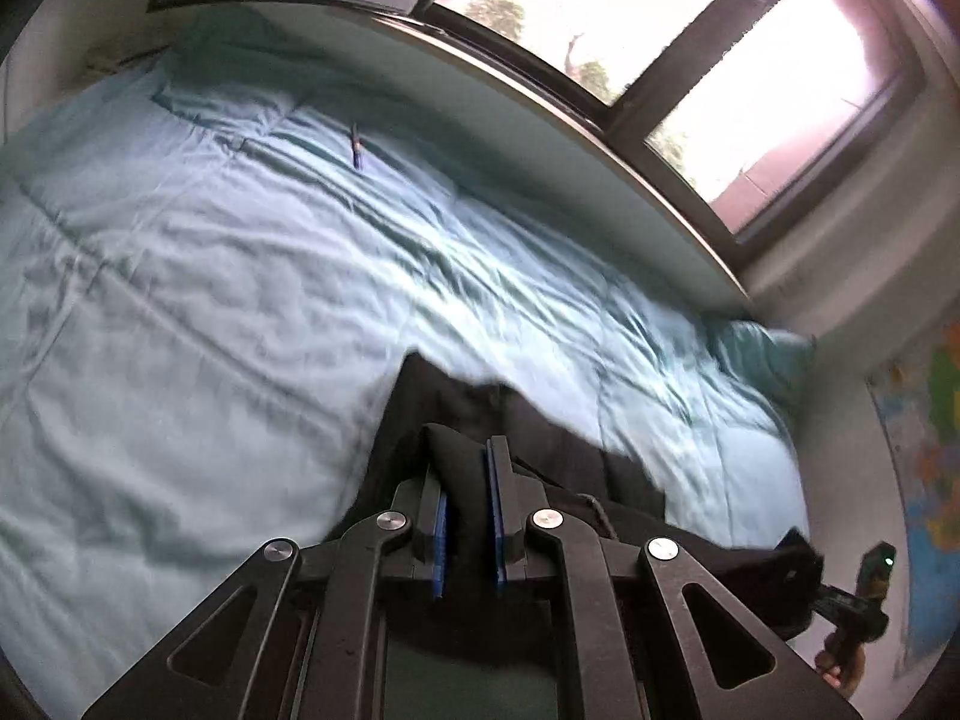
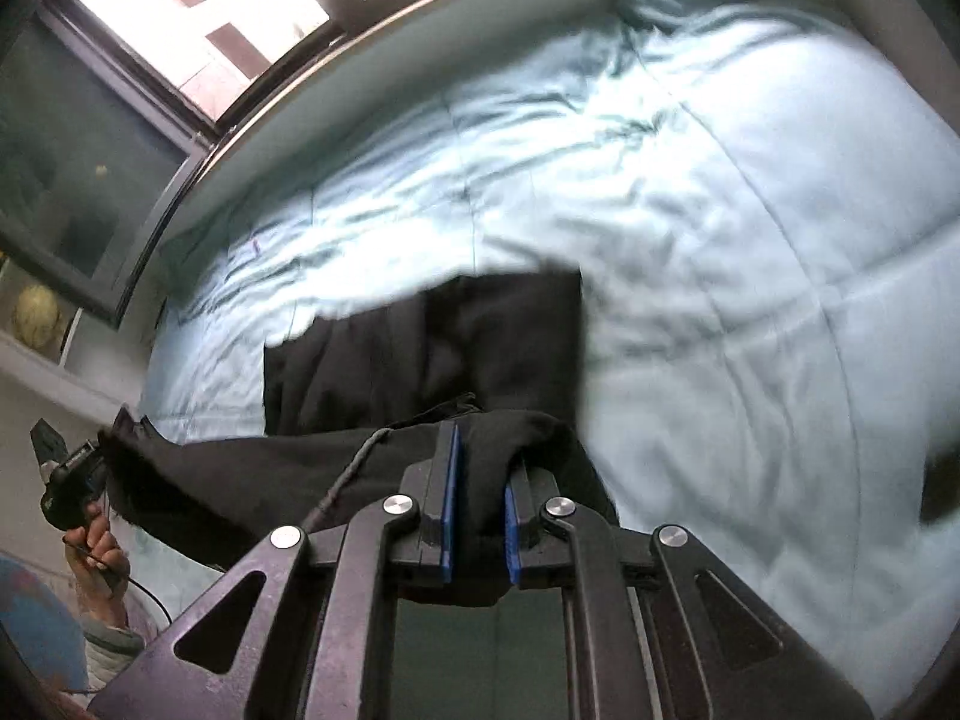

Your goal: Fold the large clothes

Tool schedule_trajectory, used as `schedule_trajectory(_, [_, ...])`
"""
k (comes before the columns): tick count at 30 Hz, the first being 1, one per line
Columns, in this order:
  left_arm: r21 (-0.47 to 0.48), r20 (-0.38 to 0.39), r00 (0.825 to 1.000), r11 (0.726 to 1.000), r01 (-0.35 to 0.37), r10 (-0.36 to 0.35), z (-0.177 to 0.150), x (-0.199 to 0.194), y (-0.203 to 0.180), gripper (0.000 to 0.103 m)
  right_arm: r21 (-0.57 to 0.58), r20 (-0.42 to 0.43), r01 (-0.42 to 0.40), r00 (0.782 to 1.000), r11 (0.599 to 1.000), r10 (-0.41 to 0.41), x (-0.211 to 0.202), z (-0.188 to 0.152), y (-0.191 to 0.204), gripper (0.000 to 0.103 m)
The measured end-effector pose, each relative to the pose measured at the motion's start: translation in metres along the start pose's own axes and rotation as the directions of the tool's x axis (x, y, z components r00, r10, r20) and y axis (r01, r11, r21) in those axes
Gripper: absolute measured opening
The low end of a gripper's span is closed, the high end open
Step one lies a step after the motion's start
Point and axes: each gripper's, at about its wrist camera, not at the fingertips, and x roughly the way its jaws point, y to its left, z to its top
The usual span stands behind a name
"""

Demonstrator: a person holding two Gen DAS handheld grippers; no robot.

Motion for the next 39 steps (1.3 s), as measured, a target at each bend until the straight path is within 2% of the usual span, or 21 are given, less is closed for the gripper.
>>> schedule_trajectory(5, [-0.033, -0.055, 0.995, 0.996, -0.081, 0.079, 0.040, 0.097, 0.002, 0.012, 0.025, -0.053, 0.076, 0.996, 0.997, -0.074, 0.079, 0.070, -0.004, 0.015])
schedule_trajectory(8, [-0.030, -0.124, 0.980, 0.987, -0.160, 0.155, 0.049, 0.165, 0.013, 0.012, 0.062, -0.117, 0.110, 0.988, 0.992, -0.102, 0.138, 0.093, -0.017, 0.015])
schedule_trajectory(12, [-0.056, -0.228, 0.950, 0.971, -0.234, 0.215, 0.041, 0.235, 0.037, 0.012, 0.131, -0.226, 0.149, 0.967, 0.980, -0.117, 0.214, 0.096, -0.046, 0.015])
schedule_trajectory(14, [-0.058, -0.266, 0.934, 0.964, -0.261, 0.237, 0.034, 0.262, 0.048, 0.014, 0.159, -0.261, 0.146, 0.960, 0.976, -0.102, 0.238, 0.092, -0.057, 0.015])
schedule_trajectory(16, [-0.049, -0.282, 0.926, 0.960, -0.275, 0.251, 0.029, 0.275, 0.051, 0.014, 0.164, -0.277, 0.151, 0.956, 0.975, -0.101, 0.253, 0.089, -0.062, 0.015])
schedule_trajectory(21, [0.005, -0.296, 0.917, 0.960, -0.280, 0.269, 0.031, 0.276, 0.045, 0.015, 0.160, -0.292, 0.145, 0.952, 0.976, -0.093, 0.253, 0.091, -0.064, 0.016])
schedule_trajectory(26, [0.023, -0.284, 0.932, 0.973, -0.229, 0.226, 0.042, 0.249, 0.045, 0.016, 0.192, -0.260, 0.101, 0.964, 0.976, -0.048, 0.221, 0.096, -0.065, 0.018])
schedule_trajectory(28, [0.006, -0.282, 0.942, 0.982, -0.189, 0.183, 0.049, 0.234, 0.047, 0.017, 0.205, -0.241, 0.072, 0.970, 0.976, -0.021, 0.205, 0.097, -0.064, 0.021])
schedule_trajectory(30, [-0.012, -0.294, 0.948, 0.991, -0.132, 0.123, 0.056, 0.218, 0.049, 0.020, 0.200, -0.222, 0.066, 0.975, 0.978, -0.020, 0.189, 0.097, -0.060, 0.029])
schedule_trajectory(31, [-0.028, -0.307, 0.948, 0.995, -0.097, 0.084, 0.059, 0.213, 0.050, 0.022, 0.181, -0.201, 0.092, 0.978, 0.979, -0.054, 0.176, 0.098, -0.057, 0.036])
schedule_trajectory(33, [-0.066, -0.332, 0.942, 0.997, 0.030, -0.050, 0.066, 0.196, 0.055, 0.028, 0.152, -0.164, 0.118, 0.982, 0.981, -0.092, 0.156, 0.101, -0.054, 0.046])
schedule_trajectory(35, [-0.073, -0.340, 0.935, 0.994, 0.079, -0.099, 0.070, 0.183, 0.057, 0.031, 0.129, -0.126, 0.130, 0.985, 0.983, -0.114, 0.137, 0.102, -0.052, 0.051])
schedule_trajectory(37, [-0.033, -0.344, 0.935, 0.997, 0.073, -0.080, 0.072, 0.172, 0.054, 0.033, 0.098, -0.111, 0.142, 0.985, 0.985, -0.131, 0.125, 0.101, -0.048, 0.051])
schedule_trajectory(39, [0.041, -0.309, 0.950, 0.998, 0.045, -0.030, 0.075, 0.155, 0.048, 0.039, 0.060, -0.107, 0.162, 0.982, 0.985, -0.155, 0.121, 0.097, -0.043, 0.051])
